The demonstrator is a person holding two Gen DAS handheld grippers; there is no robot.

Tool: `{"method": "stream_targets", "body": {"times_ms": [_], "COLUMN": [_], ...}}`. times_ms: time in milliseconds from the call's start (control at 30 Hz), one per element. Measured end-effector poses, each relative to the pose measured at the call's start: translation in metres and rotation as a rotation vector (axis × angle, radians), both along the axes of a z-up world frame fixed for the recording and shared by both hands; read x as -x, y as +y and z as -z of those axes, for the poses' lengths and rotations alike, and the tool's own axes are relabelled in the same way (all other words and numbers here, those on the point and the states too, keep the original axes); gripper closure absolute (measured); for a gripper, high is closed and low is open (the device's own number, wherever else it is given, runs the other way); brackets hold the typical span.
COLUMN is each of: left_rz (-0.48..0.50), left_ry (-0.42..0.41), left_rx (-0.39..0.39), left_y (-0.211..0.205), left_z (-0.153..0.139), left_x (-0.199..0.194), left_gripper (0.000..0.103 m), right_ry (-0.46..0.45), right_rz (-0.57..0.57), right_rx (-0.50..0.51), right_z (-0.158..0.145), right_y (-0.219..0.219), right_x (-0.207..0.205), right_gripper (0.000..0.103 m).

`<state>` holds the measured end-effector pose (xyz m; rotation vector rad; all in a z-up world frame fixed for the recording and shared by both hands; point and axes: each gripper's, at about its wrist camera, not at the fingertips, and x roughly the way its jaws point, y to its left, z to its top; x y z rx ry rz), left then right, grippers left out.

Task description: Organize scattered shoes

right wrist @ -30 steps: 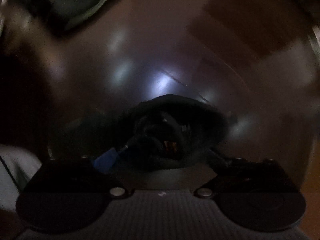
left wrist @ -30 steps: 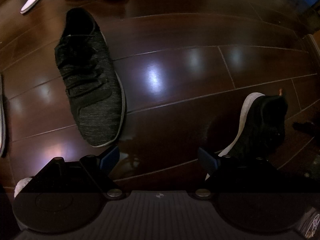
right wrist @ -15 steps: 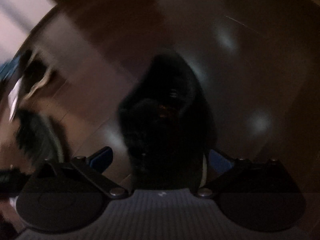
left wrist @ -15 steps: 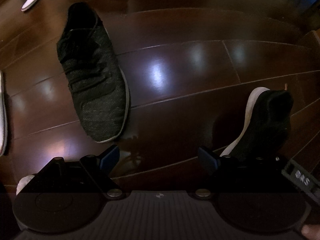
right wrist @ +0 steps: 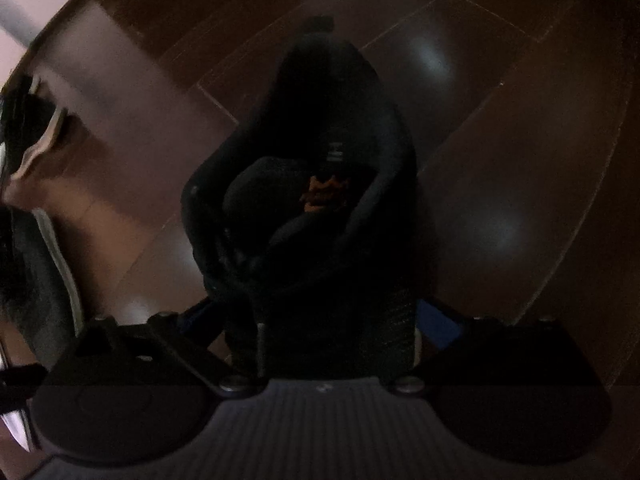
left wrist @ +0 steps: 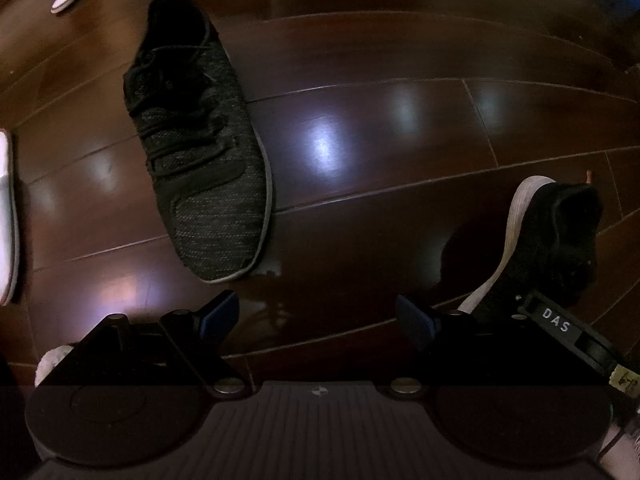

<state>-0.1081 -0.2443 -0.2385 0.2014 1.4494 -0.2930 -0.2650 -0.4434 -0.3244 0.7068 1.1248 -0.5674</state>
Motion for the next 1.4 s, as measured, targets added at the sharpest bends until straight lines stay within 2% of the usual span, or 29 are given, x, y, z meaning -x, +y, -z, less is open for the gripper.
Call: {"method": "stream_targets", "body": {"times_ms": [33,133,267,433,567,700,733,867,1033,1233,1400], "left_rz": [0.001,0.003,0.003,-0.002,-0.002,0.007,0.012,0.034,0.050,0.016,0.010], "left_ry": [0.000,-0.002,-0.002,0.003,0.004,0.010,0.012,0.016,0.026,0.038,0.048], "left_rx": [0.000,0.004,0.007,0.010,0.011,0.008,0.007,0.004,0.002,0.001,-0.004], "left_y": [0.000,-0.001,-0.001,0.000,-0.001,-0.002,-0.003,-0.006,-0.008,-0.004,-0.003], "left_z": [0.000,-0.002,-0.002,-0.001,-0.001,0.000,0.000,0.002,0.007,0.010,0.014], "left_x": [0.000,0.000,0.000,-0.003,-0.003,0.000,0.001,0.005,0.011,0.007,0.007], "left_gripper": [0.014,0.014,0.014,0.014,0.014,0.014,0.014,0.014,0.014,0.014,0.014], "right_ry": [0.000,0.000,0.030,0.072,0.111,0.129,0.129,0.132,0.135,0.075,0.067], "right_rz": [-0.006,-0.059,-0.240,-0.419,-0.612,-0.784,-0.792,-0.798,-0.763,-0.641,-0.587], "right_rx": [0.000,0.001,0.069,0.152,0.245,0.311,0.312,0.314,0.275,0.212,0.205], "right_z": [0.000,-0.004,-0.012,-0.013,-0.014,-0.024,-0.022,-0.016,-0.009,-0.014,-0.009], "right_y": [-0.001,-0.002,0.000,-0.002,0.004,0.004,0.003,0.003,0.000,-0.016,-0.022], "right_x": [-0.001,0.000,-0.001,-0.010,-0.013,0.004,0.002,-0.011,-0.019,-0.018,-0.025], "right_gripper": [0.013,0.020,0.027,0.031,0.032,0.032,0.031,0.012,0.010,0.010,0.009]}}
